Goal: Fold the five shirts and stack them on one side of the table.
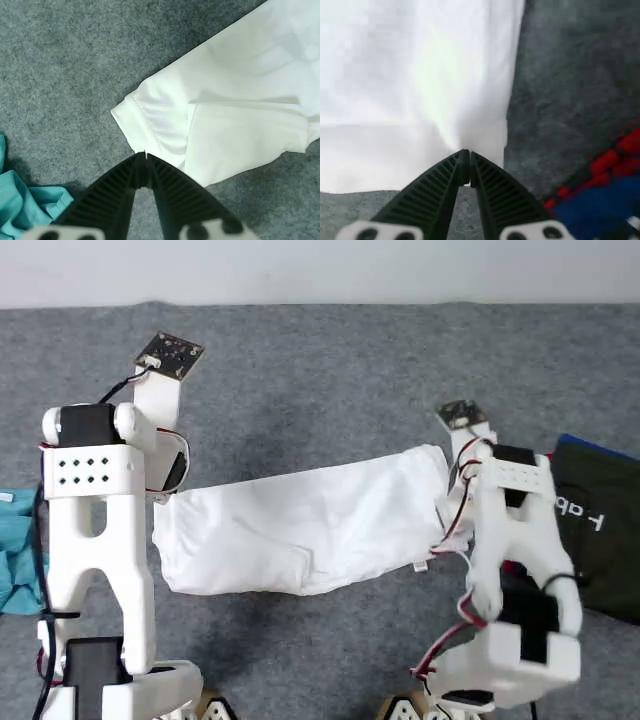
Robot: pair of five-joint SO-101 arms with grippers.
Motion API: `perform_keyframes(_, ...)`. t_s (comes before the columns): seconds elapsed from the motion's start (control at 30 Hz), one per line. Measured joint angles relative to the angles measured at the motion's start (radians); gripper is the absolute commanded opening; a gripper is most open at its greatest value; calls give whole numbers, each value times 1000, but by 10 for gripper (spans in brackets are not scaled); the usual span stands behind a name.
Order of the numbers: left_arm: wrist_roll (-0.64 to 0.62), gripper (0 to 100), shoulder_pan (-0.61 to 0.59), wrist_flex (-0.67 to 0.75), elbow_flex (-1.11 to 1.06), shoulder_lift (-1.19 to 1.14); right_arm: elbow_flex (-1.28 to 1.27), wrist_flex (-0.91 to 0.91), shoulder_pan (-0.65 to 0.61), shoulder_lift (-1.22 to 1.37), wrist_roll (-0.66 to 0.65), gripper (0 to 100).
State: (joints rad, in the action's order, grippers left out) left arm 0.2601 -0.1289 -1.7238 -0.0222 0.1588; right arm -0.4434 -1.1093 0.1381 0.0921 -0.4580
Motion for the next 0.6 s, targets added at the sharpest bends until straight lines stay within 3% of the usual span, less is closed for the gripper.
perform_keyframes(0.3, -3, 6, 3, -2, 0, 0, 3, -130, 3, 2, 2, 10)
perform_keyframes(0.6, -3, 6, 8, -2, 0, 0, 5, -176, 3, -311, 2, 10)
